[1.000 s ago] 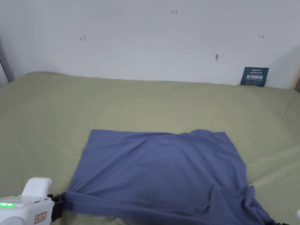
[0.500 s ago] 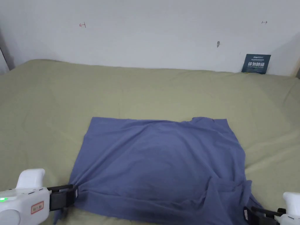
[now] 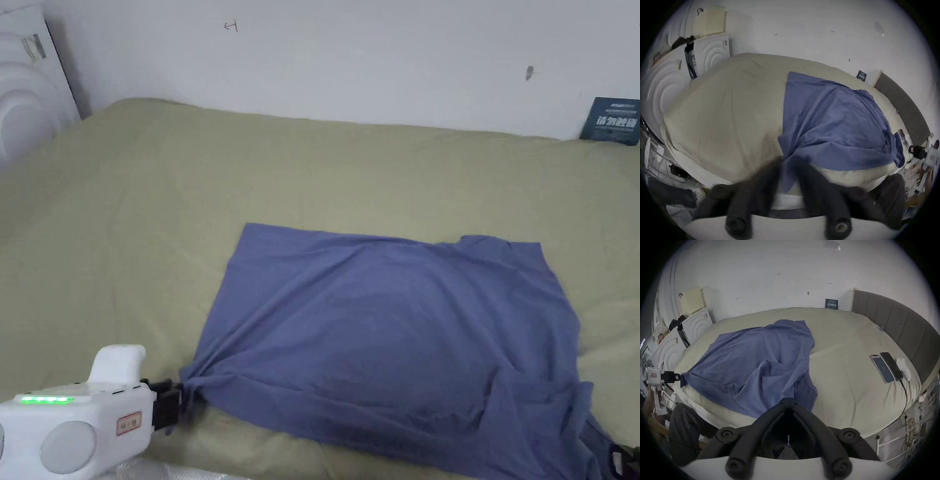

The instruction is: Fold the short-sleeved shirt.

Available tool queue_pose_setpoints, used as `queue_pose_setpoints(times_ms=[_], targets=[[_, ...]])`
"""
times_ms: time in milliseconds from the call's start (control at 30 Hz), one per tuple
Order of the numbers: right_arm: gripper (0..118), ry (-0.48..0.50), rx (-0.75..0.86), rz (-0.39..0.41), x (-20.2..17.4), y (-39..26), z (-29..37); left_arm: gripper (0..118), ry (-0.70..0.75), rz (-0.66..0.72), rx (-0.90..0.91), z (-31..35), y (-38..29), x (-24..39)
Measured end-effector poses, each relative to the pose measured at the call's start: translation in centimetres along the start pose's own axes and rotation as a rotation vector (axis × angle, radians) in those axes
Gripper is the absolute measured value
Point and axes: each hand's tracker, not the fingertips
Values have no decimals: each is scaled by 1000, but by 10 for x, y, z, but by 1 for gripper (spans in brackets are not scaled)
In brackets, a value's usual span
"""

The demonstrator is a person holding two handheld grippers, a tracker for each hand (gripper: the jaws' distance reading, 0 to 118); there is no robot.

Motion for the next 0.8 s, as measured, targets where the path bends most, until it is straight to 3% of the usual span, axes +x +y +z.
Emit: queue_pose_setpoints(times_ms=[33, 67, 167, 200, 233, 267, 300, 400, 433, 500, 533, 600, 667, 733, 767, 800], targets=[[1, 1, -4, -1, -1, 0, 1, 95, 14, 2, 1, -4, 0, 0], [1, -4, -5, 3, -2, -2, 0, 117, 19, -3, -14, -9, 0, 0], [1, -6, -15, 12, -2, -4, 0, 114, 11, 0, -53, -21, 0, -2], [1, 2, -23, 7, -1, -5, -1, 104, 14, -4, -59, -25, -1, 0], [1, 1, -24, -1, 0, -5, -3, 83, 27, -16, -72, -29, -1, 3], [1, 6, -33, -5, 1, -5, -5, 50, 38, -33, -79, -34, -2, 4], [1, 4, -37, -2, 1, -6, -6, 4, 43, -46, -81, -36, -2, 6], [4, 4, -64, 20, 3, -8, -12, 5, 37, -41, -83, -37, 0, 7], [21, 19, -70, 21, 4, -8, -12, 5, 29, -40, -88, -36, 1, 6], [88, 64, -81, 40, 5, -9, -14, 5, 35, -48, -84, -36, 4, 5], [93, 117, -106, 32, 5, -10, -18, 5, 34, -48, -85, -35, 4, 4], [93, 112, -162, 52, -1, -12, -26, 5, 32, -42, -86, -34, 5, 4], [93, 81, -198, 134, -9, -18, -37, 5, 35, -49, -81, -27, 5, 10], [91, 56, -259, 163, -5, -24, -45, 5, 38, -54, -82, -26, 7, 12], [89, 63, -252, 153, -4, -26, -47, 5, 41, -58, -83, -26, 8, 12], [77, 67, -231, 128, -2, -26, -45, 5, 45, -62, -86, -24, 7, 14]])
